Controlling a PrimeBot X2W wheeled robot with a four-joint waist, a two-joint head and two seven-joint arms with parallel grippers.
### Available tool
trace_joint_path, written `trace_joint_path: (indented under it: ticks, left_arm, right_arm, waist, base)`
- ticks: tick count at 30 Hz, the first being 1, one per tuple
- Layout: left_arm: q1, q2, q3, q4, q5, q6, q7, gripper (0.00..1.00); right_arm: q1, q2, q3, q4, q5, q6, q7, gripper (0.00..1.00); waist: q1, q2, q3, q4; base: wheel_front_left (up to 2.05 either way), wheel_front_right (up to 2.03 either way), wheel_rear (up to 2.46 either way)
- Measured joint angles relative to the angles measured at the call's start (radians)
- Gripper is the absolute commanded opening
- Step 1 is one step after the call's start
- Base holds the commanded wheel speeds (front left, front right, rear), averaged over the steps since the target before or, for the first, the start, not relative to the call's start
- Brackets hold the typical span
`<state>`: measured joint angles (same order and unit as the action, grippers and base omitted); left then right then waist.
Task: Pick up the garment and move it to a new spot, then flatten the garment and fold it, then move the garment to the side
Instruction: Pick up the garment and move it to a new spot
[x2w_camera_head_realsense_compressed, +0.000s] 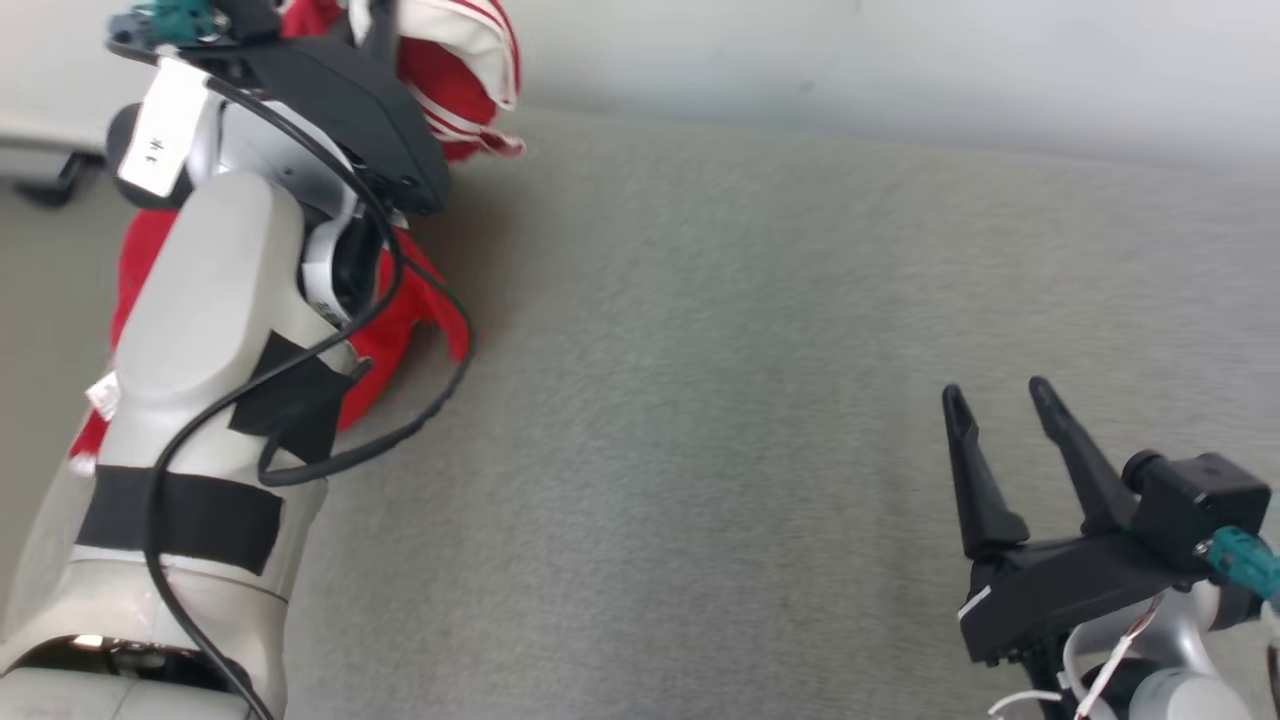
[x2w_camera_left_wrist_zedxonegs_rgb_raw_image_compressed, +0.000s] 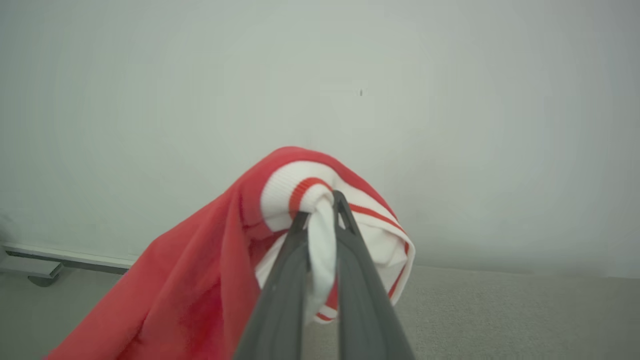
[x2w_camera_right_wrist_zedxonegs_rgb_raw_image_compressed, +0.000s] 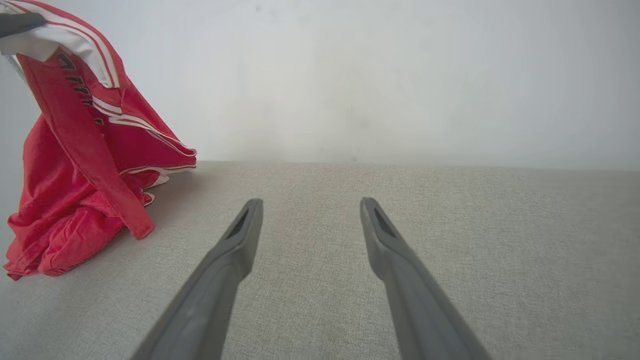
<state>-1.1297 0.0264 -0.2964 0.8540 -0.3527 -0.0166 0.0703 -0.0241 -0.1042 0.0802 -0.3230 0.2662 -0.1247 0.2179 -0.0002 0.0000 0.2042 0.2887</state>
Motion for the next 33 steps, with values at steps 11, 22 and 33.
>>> trace_joint_path:
  ticks: [11, 22, 33]
  left_arm:
    - [0.083, -0.001, -0.083, -0.088, -0.068, -0.052, 0.036, 0.00]
    - [0.126, 0.003, -0.291, -0.354, -0.254, 0.012, 0.072, 0.00]
    - [0.170, 0.002, -0.463, -0.415, -0.354, 0.101, 0.110, 0.00]
  right_arm:
    - [0.109, 0.015, 0.034, -0.001, 0.000, 0.000, -0.022, 1.00]
    - [0.103, 0.023, 0.093, 0.016, 0.001, 0.006, -0.021, 1.00]
    - [0.098, 0.025, 0.104, 0.001, 0.011, 0.012, -0.025, 1.00]
  waist:
    - [-0.0001, -0.0001, -0.122, -0.153]
    - [0.0000, -0.0001, -0.186, -0.332]
    - [0.0001, -0.0001, -0.197, -0.467]
  base:
    - [0.00, 0.00, 0.00]
    - [0.00, 0.00, 0.00]
    - [0.00, 0.00, 0.00]
